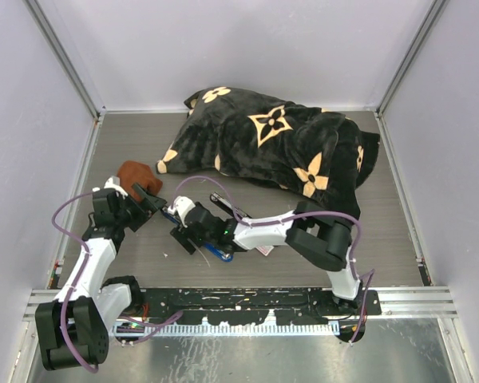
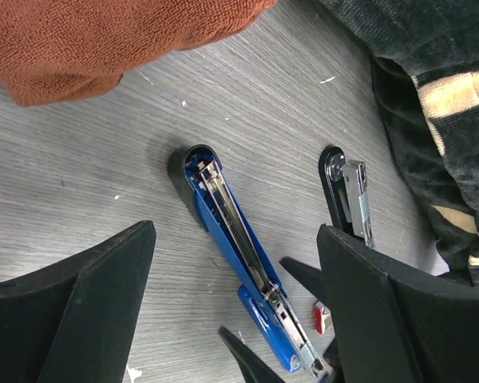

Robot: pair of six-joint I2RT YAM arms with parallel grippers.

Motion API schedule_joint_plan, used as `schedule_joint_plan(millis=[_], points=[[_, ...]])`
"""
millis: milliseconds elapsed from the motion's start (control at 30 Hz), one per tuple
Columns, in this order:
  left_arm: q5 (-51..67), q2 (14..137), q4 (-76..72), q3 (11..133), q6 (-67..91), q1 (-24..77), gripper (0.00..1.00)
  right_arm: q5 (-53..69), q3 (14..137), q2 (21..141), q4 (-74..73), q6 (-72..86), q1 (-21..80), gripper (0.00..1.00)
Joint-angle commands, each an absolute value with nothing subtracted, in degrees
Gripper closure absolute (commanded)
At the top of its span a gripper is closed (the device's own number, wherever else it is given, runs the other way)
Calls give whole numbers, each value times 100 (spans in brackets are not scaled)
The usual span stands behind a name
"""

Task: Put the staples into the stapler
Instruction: Adjust the stapler at the center of the board, then close the stapler at the center of the board.

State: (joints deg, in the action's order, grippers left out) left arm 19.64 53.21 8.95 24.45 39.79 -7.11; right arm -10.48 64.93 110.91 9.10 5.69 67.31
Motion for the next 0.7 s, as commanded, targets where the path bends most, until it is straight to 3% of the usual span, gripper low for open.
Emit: schedule_joint_plan(millis=[0,133,333,500,667], points=[[1922,5179,981,2698,3858,-697,15,-1509,7102,11551,822,368,6622,19],[1961,5138,1050,2715,3858,-694,15,-1389,7311,11798,945,227,6525,28],[1945,5106,1092,2703,3850,-695,15,-930,7340,11992,1206,-96,6437,54],[2030,5066,1054,2731,3869,-700,15,-848,7085,11868,1669,-34,6317,99],[2429,4900,980,2824,3867,-701,11,-527,6206,11154,3017,432,6071,99]])
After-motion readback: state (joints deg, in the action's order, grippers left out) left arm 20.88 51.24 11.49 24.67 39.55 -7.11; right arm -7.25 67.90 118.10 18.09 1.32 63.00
